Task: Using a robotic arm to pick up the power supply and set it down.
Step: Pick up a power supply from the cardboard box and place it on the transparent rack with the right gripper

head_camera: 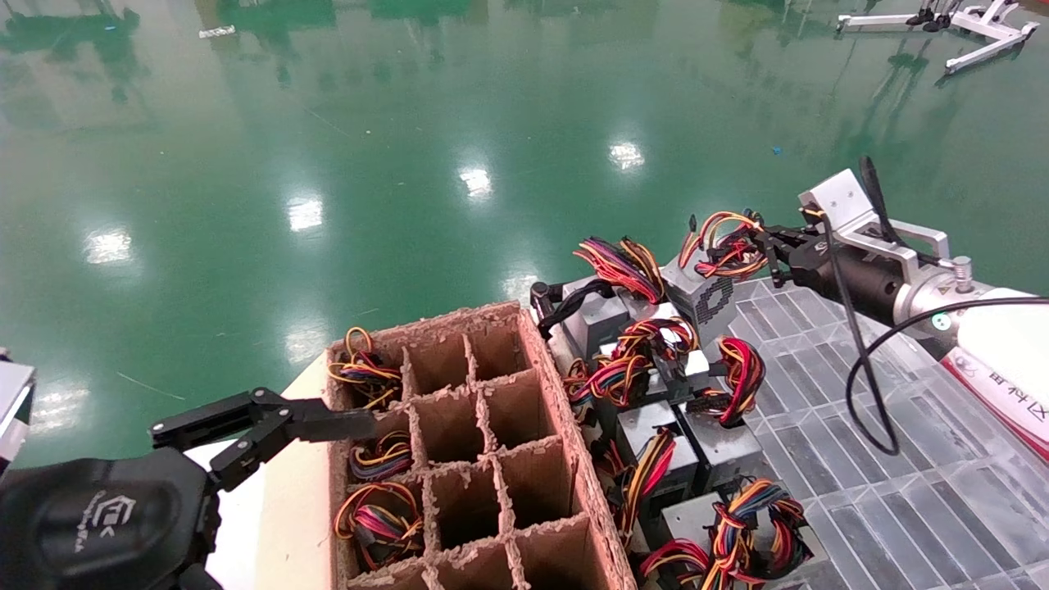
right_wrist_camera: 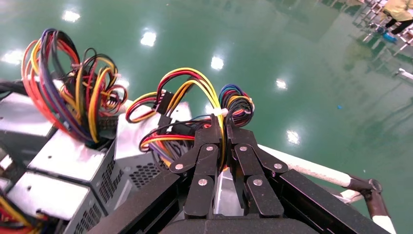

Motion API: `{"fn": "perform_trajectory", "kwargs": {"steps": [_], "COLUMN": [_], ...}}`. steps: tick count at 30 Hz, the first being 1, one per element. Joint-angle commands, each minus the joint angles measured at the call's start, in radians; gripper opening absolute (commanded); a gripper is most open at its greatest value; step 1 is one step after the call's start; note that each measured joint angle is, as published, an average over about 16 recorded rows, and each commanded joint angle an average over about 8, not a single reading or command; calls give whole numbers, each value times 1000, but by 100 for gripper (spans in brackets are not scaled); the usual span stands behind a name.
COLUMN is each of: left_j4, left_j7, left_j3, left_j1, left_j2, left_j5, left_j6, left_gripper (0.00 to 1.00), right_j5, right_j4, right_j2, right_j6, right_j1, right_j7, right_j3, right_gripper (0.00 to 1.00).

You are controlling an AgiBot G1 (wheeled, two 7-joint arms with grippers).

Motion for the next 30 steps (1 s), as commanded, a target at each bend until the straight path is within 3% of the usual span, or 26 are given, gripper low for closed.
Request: {"fn": "perform_trajectory", "kwargs": {"steps": [1,16,30], "left_j4": [0,0,0], "left_j7": [0,0,0], "left_j3": [0,0,0], "left_j1": [0,0,0], "left_j2": [0,0,0], "left_j5": [0,0,0], "left_j6": [0,0,0], "left_gripper": [100,100,100], "right_j5": [-13,-90,-191], "right_j4": [1,1,9], "right_j2": [7,70,103], "right_j6": [-14,-176,-184], "right_j1": [8,28,66], "right_j7": [9,78,63], "right_j3": [-9,-61,-132], "right_gripper": [0,0,0]}}
